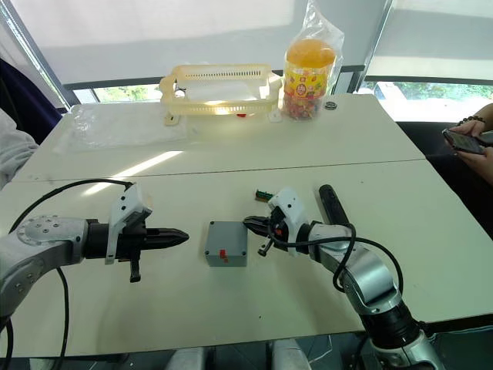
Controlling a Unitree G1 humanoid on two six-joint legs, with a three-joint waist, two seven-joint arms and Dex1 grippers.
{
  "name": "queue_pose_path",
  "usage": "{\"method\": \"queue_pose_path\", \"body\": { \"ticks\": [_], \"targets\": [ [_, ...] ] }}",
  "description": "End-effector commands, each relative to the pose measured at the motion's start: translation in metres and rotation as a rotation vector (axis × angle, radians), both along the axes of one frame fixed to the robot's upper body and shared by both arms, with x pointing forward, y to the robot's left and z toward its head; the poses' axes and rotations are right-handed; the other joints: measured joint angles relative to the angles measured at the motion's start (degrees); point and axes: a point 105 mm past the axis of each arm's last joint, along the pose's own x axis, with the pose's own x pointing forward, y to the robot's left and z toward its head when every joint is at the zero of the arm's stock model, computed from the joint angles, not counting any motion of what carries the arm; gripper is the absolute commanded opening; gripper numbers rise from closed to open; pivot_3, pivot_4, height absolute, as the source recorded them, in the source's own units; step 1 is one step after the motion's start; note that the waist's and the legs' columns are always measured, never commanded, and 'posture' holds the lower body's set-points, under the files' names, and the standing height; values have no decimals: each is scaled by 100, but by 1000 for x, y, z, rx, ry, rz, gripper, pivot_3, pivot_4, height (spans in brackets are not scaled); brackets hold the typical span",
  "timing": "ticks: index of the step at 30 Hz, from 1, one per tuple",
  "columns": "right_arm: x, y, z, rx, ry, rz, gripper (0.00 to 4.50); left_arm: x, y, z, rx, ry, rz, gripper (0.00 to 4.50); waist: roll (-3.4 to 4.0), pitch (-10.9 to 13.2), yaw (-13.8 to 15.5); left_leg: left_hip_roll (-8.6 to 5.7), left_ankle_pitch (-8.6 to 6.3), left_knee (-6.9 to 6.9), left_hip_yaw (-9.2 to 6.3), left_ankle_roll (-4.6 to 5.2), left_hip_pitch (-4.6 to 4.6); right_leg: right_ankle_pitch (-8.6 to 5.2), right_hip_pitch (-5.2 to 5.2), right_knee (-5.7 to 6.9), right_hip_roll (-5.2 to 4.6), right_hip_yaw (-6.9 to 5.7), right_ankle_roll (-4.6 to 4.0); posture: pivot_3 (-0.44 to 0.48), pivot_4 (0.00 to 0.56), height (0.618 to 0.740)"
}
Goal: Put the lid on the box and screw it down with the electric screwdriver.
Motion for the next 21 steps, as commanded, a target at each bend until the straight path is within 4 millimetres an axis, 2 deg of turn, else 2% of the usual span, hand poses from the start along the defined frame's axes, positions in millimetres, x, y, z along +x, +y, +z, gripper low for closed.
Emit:
{"method": "queue_pose_path", "body": {
  "ticks": [1, 2, 5, 7, 8, 13, 16, 19, 21],
  "targets": [
    [3, 3, 10, 8, -37, 16, 42, 3, -2, 5, -1, -36, -7, 0, 0, 0, 1, 0, 0, 0, 0, 0, 0, 0, 0, 0, 0, 0, 0, 0, 150, 740],
    [4, 2, 10, 5, -37, 14, 42, 3, -2, 5, -1, -38, -6, 0, 0, 0, 1, 0, 0, 0, 0, 0, 0, 0, 0, 0, 0, 0, 0, 0, 150, 740],
    [6, -1, 11, -1, -38, 3, 907, 4, -1, 7, -1, -42, -2, 0, 0, 0, 3, 0, 0, 0, 0, 0, 0, 0, 0, 0, 0, 0, 0, 0, 150, 740],
    [6, -4, 12, -5, -40, -4, 2014, 3, 0, 7, 1, -43, -1, 0, 0, 0, 1, 0, 0, 0, 0, 0, 0, 0, 0, 0, 0, 0, 0, 0, 150, 740],
    [5, -5, 12, -6, -39, -5, 2342, 3, 1, 7, 2, -44, -1, 0, 0, 0, 0, 0, 0, 0, 0, 0, 0, 0, 0, 0, 0, 0, 0, 0, 150, 740],
    [-1, -9, 17, 4, -32, 2, 2342, 3, 2, 8, 4, -49, -2, 0, 0, 0, 3, 0, 0, 0, 0, 0, 0, 0, 0, 1, 0, 0, 0, 0, 150, 740],
    [-1, -19, 42, 98, -29, -25, 2342, 4, -1, 13, -11, -62, -30, 0, 0, 0, 13, 0, 0, 0, 0, 0, 0, 0, 0, 1, 0, 0, 0, 0, 150, 740],
    [3, -40, 68, 181, -5, -87, 2342, 2, -7, 21, -20, -80, -79, 0, 0, 0, 16, -1, 0, 3, 0, 0, -1, 0, 0, 1, -1, 0, 0, 0, 150, 740],
    [5, -60, 85, 170, 3, -138, 2342, -1, -15, 27, -21, -90, -137, 0, 1, 0, 25, -1, 0, 4, 0, 0, -1, 1, 0, 2, -1, 0, 0, 0, 150, 740]
  ]
}}
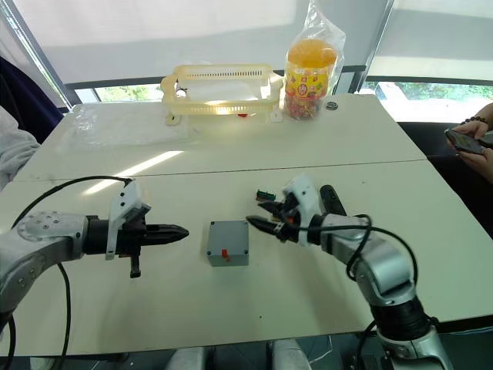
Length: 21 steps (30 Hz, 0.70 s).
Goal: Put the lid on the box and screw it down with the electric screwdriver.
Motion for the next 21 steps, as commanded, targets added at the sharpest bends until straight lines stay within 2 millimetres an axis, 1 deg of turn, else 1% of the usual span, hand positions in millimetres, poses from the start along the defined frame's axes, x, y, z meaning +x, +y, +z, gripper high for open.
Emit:
{"method": "queue_pose_path", "body": {
  "ticks": [1, 3, 4, 5, 6, 7, 8, 9, 10, 11, 12, 13, 14, 17, 21],
  "targets": [
    [-1, -33, 39, -19, -32, -77, 2625, -9, -14, 16, 2, -46, -119, 0, 2, 1, 18, 0, 0, -1, 0, 0, 0, 0, 1, 0, 0, 0, 0, 0, 150, 740],
    [-2, -52, 46, -84, 3, -118, 3201, -12, -21, 19, 11, -52, -169, 0, 2, 1, 14, -1, 0, -2, 0, 0, -1, 0, 0, -2, -1, -1, 0, 0, 150, 740],
    [0, -67, 45, -185, 23, -168, 3646, -15, -24, 21, 12, -46, -202, 0, 2, 1, 10, -1, 0, -2, 0, 1, -1, 0, 0, -2, 0, -1, 0, 0, 150, 740],
    [1, -84, 43, -312, 56, -220, 4205, -18, -28, 22, 16, -40, -242, 249, 9, 5, 16, -1, 0, -3, 0, 1, -1, 0, 0, -3, -1, -1, 0, 0, 150, 740],
    [-2, -96, 43, -380, 113, -232, 4500, -21, -30, 22, 18, -37, -272, 520, 12, 6, 8, -2, 0, -3, 2, 1, -2, -1, 0, -3, -2, 0, -1, 0, 150, 740],
    [-9, -104, 42, -415, 229, -222, 4500, -22, -32, 22, 16, -40, -294, 837, 17, 7, -1, -2, 0, -4, 3, 1, -1, -6, -1, -8, -2, 1, -9, 0, 150, 740],
    [-16, -106, 42, -426, 321, -198, 4500, -22, -34, 23, 18, -48, -308, 1250, 21, 10, -17, -2, 0, -2, 7, 2, 0, -10, -1, -7, -3, 4, -18, 0, 150, 740],
    [-22, -107, 41, -433, 397, -181, 4500, -23, -36, 22, 21, -58, -318, 1779, 22, 10, -47, -2, 0, -6, 13, 2, 2, -11, -4, -7, -2, 11, -19, 0, 150, 740],
    [-26, -109, 40, -443, 443, -177, 4500, -23, -38, 22, 23, -66, -325, 2250, 23, 9, -82, 1, -2, -4, 17, 5, 6, -11, -5, -4, 1, 14, -18, 0, 150, 740],
    [-27, -114, 35, -476, 484, -192, 4500, -24, -42, 22, 25, -73, -333, 2726, 20, 8, -103, 4, -5, -6, 17, 11, 9, -10, -6, -2, 5, 15, -18, 0, 150, 740],
    [-26, -118, 27, -534, 504, -207, 4500, -26, -44, 21, 30, -74, -350, 2726, 20, 8, -134, 5, -7, -6, 14, 14, 8, -9, -5, -2, 7, 13, -15, 0, 150, 740],
    [-26, -118, 22, -561, 511, -194, 4500, -30, -46, 19, 37, -73, -367, 2726, 20, 8, -149, 5, -8, -6, 13, 17, 7, -5, -5, -2, 7, 11, -6, 0, 150, 740],
    [-25, -120, 14, -553, 563, -214, 4500, -33, -48, 15, 53, -77, -380, 2726, 20, 8, -165, 5, -9, -6, 13, 18, 6, -4, -6, -3, 6, 11, -3, 0, 150, 740],
    [-24, -124, 0, -508, 691, -253, 4500, -37, -52, 9, 61, -76, -388, 2726, 23, 10, -164, 2, -10, -3, 22, 20, 2, -2, -10, -4, 2, 19, 1, 0, 150, 740],
    [-24, -128, -15, -492, 789, -281, 4500, -36, -55, 6, 42, -73, -371, 2726, 23, 10, -138, 1, -10, 0, 20, 20, -1, -2, -12, -3, 2, 19, 2, 0, 150, 740]
  ]
}}
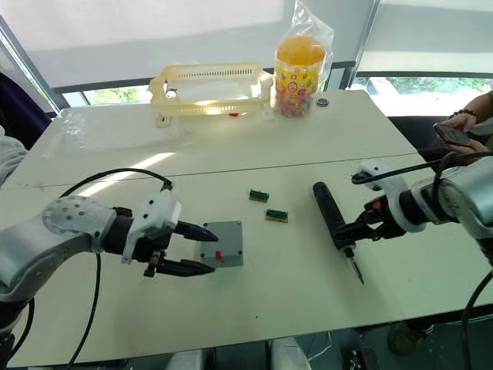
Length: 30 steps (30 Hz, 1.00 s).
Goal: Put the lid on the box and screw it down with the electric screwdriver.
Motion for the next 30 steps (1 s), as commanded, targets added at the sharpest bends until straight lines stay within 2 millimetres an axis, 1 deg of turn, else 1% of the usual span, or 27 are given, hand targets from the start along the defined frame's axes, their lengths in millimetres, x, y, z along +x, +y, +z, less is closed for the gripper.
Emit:
{"method": "queue_pose_path", "body": {
  "ticks": [1, 4, 8, 9, 13, 17, 21, 23, 24, 26, 27, 28, 30],
  "targets": [
    [4, -5, 1, -1, 14, -47, 4500, 0, -5, 0, -12, -33, 1, 2726, 0, 0, 1, 0, 0, 2, 0, 0, 0, 0, 0, 0, 0, 0, 0, 0, 150, 740],
    [9, -8, -8, -9, 43, -88, 4500, 1, -6, -3, -18, -34, 16, 2726, 0, 0, -5, -1, 0, 5, 0, 0, -1, 0, 0, 0, 0, 0, 0, 0, 150, 740],
    [14, -11, -15, -35, 61, -119, 4500, -2, -7, -6, -27, -27, 28, 2726, 1, 0, -13, -1, 0, 2, -1, 0, -1, 0, 0, 1, 1, 0, 0, 0, 150, 740],
    [17, -13, -18, -62, 58, -133, 4500, -3, -7, -7, -30, -23, 32, 2726, 1, 0, -14, 0, 0, 1, -1, 0, 0, 0, 0, 1, 1, 0, 1, 0, 150, 740],
    [26, -8, -28, -101, 61, -136, 4500, -3, -7, -14, -39, -8, 55, 2726, 0, -1, -20, 0, 0, 2, -1, 0, 1, 1, -1, 2, 1, 0, 1, 0, 150, 740],
    [33, -1, -31, -106, 61, -132, 4500, 0, -8, -16, -46, -5, 70, 2726, 0, -2, -16, 0, 0, 3, -2, 0, -1, 1, -1, 2, 2, -1, 1, 0, 150, 740],
    [34, 0, -37, -144, 74, -107, 4500, 1, -7, -17, -51, -3, 82, 2726, -1, -2, -9, -1, 0, 5, -2, 0, -1, 1, 0, 3, 1, -1, 1, 0, 150, 740],
    [28, 1, -42, -162, 101, -87, 3969, 1, -7, -18, -53, -5, 90, 2790, -4, -4, -12, -1, 0, 5, -2, 0, 0, 1, 1, 3, 1, -1, 1, 0, 150, 740],
    [26, 2, -45, -169, 111, -75, 3611, 2, -7, -18, -55, -6, 93, 2790, -4, -4, -12, -1, 0, 5, -2, 0, 0, 1, 1, 3, 1, -1, 1, 0, 150, 740],
    [21, 4, -48, -176, 133, -56, 2735, 3, -7, -18, -59, -8, 99, 2790, -3, -4, -12, 0, 0, 4, -4, 0, 0, 1, 1, 3, 2, -2, 1, 0, 150, 740],
    [20, 4, -49, -185, 137, -49, 2212, 3, -7, -18, -61, -8, 100, 2790, -3, -4, -9, 0, 0, 4, -4, 0, 0, 1, 1, 3, 2, -2, 1, 0, 150, 740],
    [18, 4, -50, -186, 145, -46, 1850, 4, -8, -17, -63, -9, 101, 2790, -4, -5, -9, 0, 0, 4, -5, 0, 0, 1, 1, 3, 2, -3, 1, 0, 150, 740],
    [18, 1, -52, -189, 149, -58, 1810, 5, -7, -17, -65, -11, 103, 2790, -4, -5, -5, 0, 0, 4, -7, 0, 0, 1, 1, 3, 2, -5, 1, 0, 150, 740]
  ]
}}
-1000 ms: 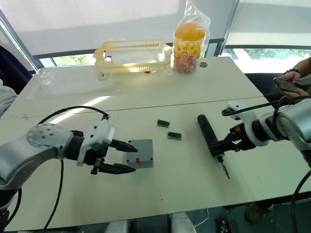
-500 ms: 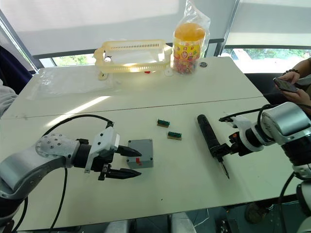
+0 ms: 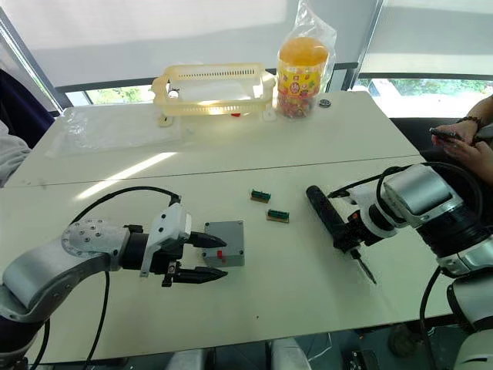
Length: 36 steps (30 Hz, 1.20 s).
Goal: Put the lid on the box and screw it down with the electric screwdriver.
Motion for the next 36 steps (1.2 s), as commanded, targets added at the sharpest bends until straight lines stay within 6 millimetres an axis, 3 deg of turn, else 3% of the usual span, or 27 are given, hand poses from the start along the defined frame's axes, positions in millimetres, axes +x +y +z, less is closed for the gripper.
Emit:
{"method": "queue_pose_path", "body": {
  "ticks": [1, 4, 8, 11, 16, 17, 19, 23, 27, 33, 36],
  "targets": [
    [-5, -7, -8, -15, 38, -33, 1810, 1, 1, 5, -11, -33, 0, 2790, -1, 0, 6, 0, 0, 0, 0, 0, 0, 0, 1, 0, 0, 0, 0, 0, 150, 740],
    [5, -11, 1, 14, -18, -93, 1810, 5, 6, 6, -10, -36, 16, 2790, -3, -2, 8, 0, 0, 1, 0, 0, 0, 0, 2, 0, 0, -1, 0, 0, 150, 740],
    [18, -12, 45, 129, -211, -137, 1810, 12, 22, 14, -6, -3, 31, 2790, 10, 6, 1, -1, 0, 6, 1, 0, -3, 0, 0, 1, -1, 0, -1, 0, 150, 740],
    [17, -10, 66, 171, -338, -144, 1810, 21, 34, 19, -9, 3, 50, 2790, 14, 7, 4, -2, 0, -1, 3, 0, -5, 0, -8, 5, 0, 1, 0, 0, 150, 740],
    [23, -8, 117, 122, -818, -275, 1810, 40, 41, 35, -81, 0, 75, 2790, 12, 6, -8, -2, 0, -6, -6, 0, -8, 0, -8, 7, 1, -4, 0, 0, 150, 740],
    [27, 1, 136, 185, -1002, -308, 1810, 43, 39, 38, -93, 11, 65, 2790, 8, 3, -26, -1, 0, -3, -6, 0, -8, 1, -9, 8, 2, -4, 1, 0, 150, 740],
    [27, 11, 156, 298, -1200, -362, 1810, 45, 36, 39, -99, 25, 47, 2790, 15, 5, -45, 4, 0, 0, -6, 0, -7, 1, -15, 15, 10, -1, 1, 0, 150, 740],
    [19, 55, 152, 509, -1224, -215, 1810, 53, 29, 41, -107, 42, 37, 2790, 18, 4, 13, 2, 1, -16, -12, -1, -8, 1, -15, 18, 7, -8, 2, 0, 150, 740],
    [-2, 122, 147, 748, -1348, 56, 1810, 58, 13, 36, -119, -5, 45, 2790, 18, 4, -11, -1, 1, -12, -13, -1, -12, 1, -10, 11, 0, -13, 2, 0, 150, 740],
    [-16, 135, 126, 835, -1397, 130, 1810, 53, 8, 19, -58, -86, 73, 2790, 18, 3, 0, 0, 2, -11, -13, -3, -9, 2, -11, 16, 1, -11, 2, 0, 150, 740],
    [-17, 143, 127, 871, -1397, 149, 1810, 49, 8, 19, -81, -68, 87, 2018, 16, 3, 1, -1, 8, -6, -13, -14, -10, 2, -9, 17, -2, -11, 1, 0, 150, 740]
  ]
}}
